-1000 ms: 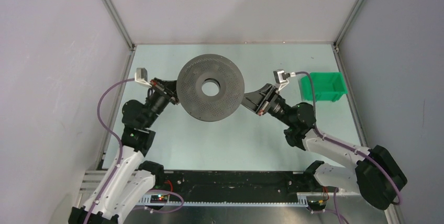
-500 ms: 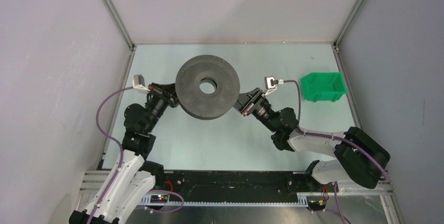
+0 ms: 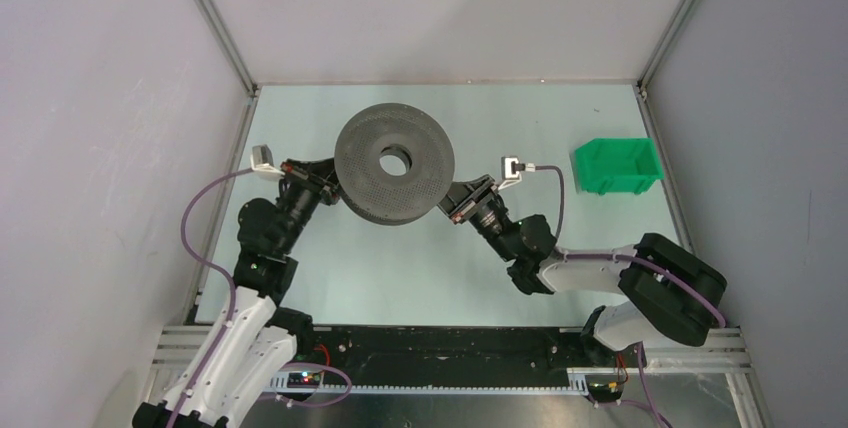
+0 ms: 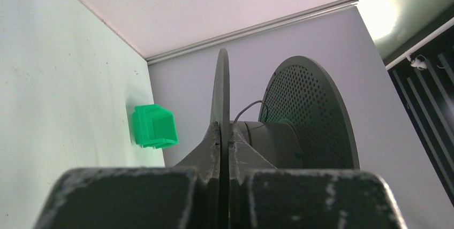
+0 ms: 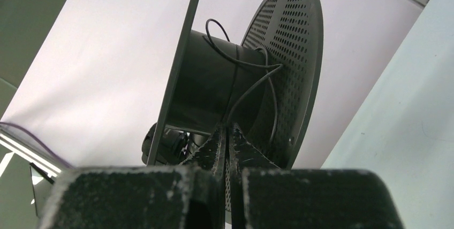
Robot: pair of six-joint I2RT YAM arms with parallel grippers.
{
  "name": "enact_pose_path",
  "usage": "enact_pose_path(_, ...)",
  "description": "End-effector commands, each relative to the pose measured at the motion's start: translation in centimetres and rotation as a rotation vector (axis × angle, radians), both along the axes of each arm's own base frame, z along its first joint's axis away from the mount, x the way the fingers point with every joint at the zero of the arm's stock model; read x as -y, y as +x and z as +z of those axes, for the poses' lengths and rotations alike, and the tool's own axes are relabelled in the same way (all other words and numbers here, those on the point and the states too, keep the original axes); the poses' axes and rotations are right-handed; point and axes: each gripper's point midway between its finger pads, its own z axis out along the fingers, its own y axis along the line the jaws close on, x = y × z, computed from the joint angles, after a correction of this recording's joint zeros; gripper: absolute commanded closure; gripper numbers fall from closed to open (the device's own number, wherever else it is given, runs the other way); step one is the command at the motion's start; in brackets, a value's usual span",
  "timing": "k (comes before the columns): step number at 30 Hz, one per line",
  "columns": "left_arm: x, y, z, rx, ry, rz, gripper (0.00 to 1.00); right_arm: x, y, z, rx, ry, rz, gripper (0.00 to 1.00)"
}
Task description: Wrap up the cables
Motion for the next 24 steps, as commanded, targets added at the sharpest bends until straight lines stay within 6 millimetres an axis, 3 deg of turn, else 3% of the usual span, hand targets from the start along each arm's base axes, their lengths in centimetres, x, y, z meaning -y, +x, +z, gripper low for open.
enact_pose_path(1,0.0,-2.2,5.1,0.136,-0.124,-0.058,1.0,-0.1,1.0,-1.9,-0.066,-0.028,-0.082,1.0)
enact_pose_path(16,0.0,-2.6,5.1,0.14,-0.139,-0.068,1.0,-1.6,0.8,-3.5,-0.126,-0.097,-0.084,1.0)
enact_pose_path(24,0.1,-2.6,4.7,0.132,-0.146,-0.074,1.0,-0.5,0.6,-2.1,-0.088,-0.129,-0.112,0.89)
